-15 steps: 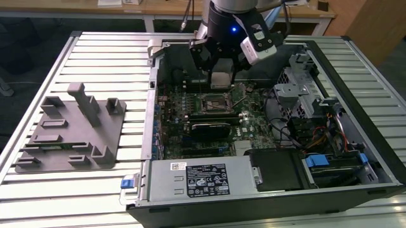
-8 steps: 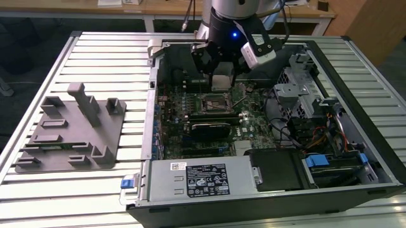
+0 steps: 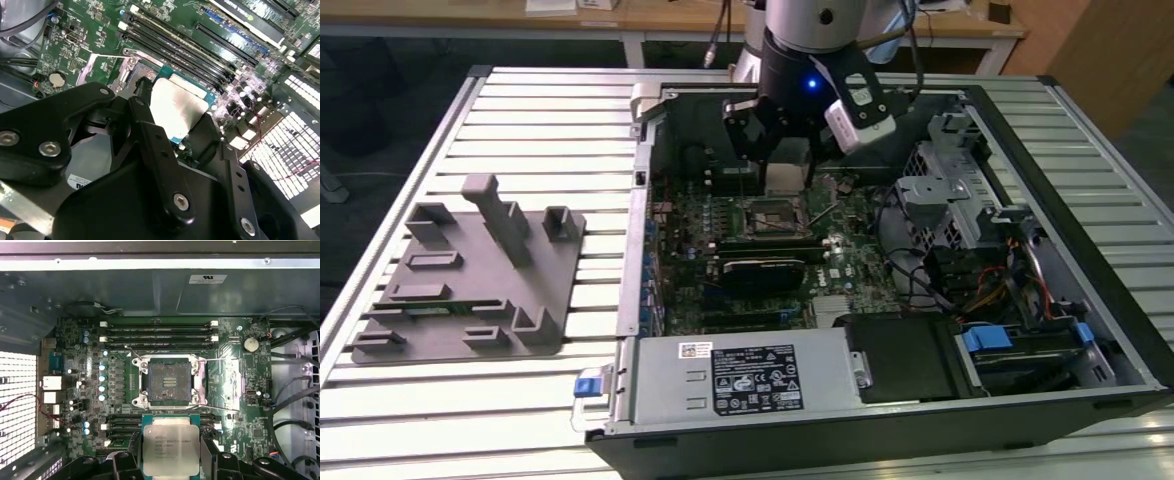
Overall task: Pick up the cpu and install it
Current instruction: 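Pick up the cpu and move it towards the insertion slot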
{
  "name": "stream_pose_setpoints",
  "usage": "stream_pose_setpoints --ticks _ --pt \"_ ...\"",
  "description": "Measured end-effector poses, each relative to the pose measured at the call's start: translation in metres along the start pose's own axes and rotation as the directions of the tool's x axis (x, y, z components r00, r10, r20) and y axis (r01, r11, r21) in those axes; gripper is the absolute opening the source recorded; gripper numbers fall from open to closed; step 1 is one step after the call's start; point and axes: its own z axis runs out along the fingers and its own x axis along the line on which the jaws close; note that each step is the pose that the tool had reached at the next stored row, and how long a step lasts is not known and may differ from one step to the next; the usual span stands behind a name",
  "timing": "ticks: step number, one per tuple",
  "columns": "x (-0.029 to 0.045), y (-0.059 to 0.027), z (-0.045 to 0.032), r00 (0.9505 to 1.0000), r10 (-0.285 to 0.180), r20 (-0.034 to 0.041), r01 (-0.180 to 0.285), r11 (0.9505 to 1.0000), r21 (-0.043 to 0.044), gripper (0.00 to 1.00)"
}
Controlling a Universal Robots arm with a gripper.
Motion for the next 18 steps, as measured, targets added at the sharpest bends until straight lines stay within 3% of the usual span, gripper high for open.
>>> stream_pose_setpoints --ticks 18 --pt "-0.0009 0.0131 0.0178 0.9999 -0.016 -0.0013 0.016 0.9999 0.0 0.54"
